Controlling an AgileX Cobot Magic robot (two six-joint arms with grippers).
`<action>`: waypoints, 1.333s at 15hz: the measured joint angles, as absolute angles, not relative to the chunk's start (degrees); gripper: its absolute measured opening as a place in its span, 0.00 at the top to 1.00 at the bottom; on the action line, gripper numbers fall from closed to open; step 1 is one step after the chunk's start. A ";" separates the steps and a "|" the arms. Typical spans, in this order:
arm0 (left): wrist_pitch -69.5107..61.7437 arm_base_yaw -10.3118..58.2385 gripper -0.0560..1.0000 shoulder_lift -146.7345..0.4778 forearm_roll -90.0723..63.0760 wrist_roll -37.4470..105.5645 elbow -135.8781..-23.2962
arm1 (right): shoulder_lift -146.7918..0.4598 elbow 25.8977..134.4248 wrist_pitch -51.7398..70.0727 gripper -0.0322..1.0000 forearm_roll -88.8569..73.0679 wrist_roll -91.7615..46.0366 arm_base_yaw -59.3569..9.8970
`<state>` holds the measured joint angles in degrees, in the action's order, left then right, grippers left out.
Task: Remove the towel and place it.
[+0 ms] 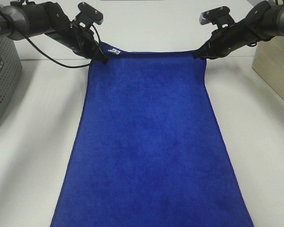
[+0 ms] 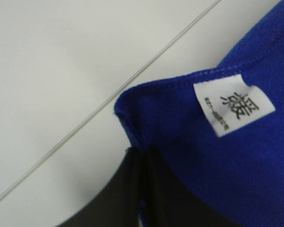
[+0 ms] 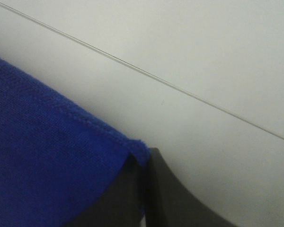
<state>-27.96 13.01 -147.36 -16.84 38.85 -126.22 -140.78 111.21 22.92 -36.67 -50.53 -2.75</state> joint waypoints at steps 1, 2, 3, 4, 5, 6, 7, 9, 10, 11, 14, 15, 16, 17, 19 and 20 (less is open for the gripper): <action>-26.64 13.01 0.94 -147.77 -16.84 38.85 -126.22 | -141.06 111.21 22.00 0.95 -36.73 -50.53 -2.75; -25.04 13.01 0.94 -148.22 -16.84 38.90 -126.22 | -141.18 111.21 20.68 0.95 -36.78 -50.53 -2.75; -23.66 13.01 0.94 -148.51 -16.84 38.90 -126.22 | -141.35 111.21 19.31 0.95 -36.96 -50.53 -2.81; -22.69 13.01 0.94 -148.63 -16.96 38.90 -126.22 | -141.69 111.21 18.74 0.95 -36.96 -50.53 -2.81; -21.77 13.01 0.94 -148.85 -17.02 38.90 -126.28 | -142.27 111.21 18.51 0.95 -37.01 -50.53 -2.81; -21.03 13.01 0.94 -149.20 -17.07 38.90 -126.28 | -142.95 111.21 17.93 0.95 -37.07 -50.53 -2.81; -20.68 13.01 0.94 -149.71 -17.07 38.90 -126.28 | -143.64 111.21 17.30 0.95 -37.24 -50.53 -2.81; -19.42 13.01 0.94 -150.92 -17.07 38.96 -126.28 | -144.44 111.21 15.93 0.95 -37.59 -50.53 -2.81; -18.74 13.01 0.94 -151.38 -17.07 39.02 -126.28 | -144.50 111.21 15.07 0.95 -37.82 -50.53 -2.81; -17.65 13.01 0.94 -151.89 -17.07 39.02 -126.28 | -144.61 111.21 14.27 0.95 -38.45 -50.53 -2.81; -15.41 13.01 0.94 -152.52 -17.07 39.02 -126.28 | -144.67 111.21 12.66 0.95 -39.88 -50.53 -2.81; -15.01 13.01 0.94 -152.52 -17.13 39.02 -126.28 | -144.73 111.21 12.20 0.95 -40.45 -50.53 -2.81; -13.81 13.01 0.94 -152.52 -17.30 39.02 -126.28 | -145.30 111.55 11.63 0.95 -41.94 -50.53 -2.86; -13.35 13.01 0.94 -152.52 -17.48 39.02 -126.28 | -145.93 112.30 11.63 0.95 -42.69 -50.53 -2.86; -13.35 13.01 0.94 -152.52 -17.48 39.02 -126.28 | -147.02 113.96 11.97 0.95 -43.32 -50.53 -2.86; -13.29 13.01 0.94 -152.52 -17.48 39.02 -126.28 | -147.94 115.22 12.61 0.95 -43.83 -50.53 -2.86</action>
<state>-13.29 13.01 -152.52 -17.48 39.02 -126.28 -147.94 115.22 12.61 -43.83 -50.53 -2.86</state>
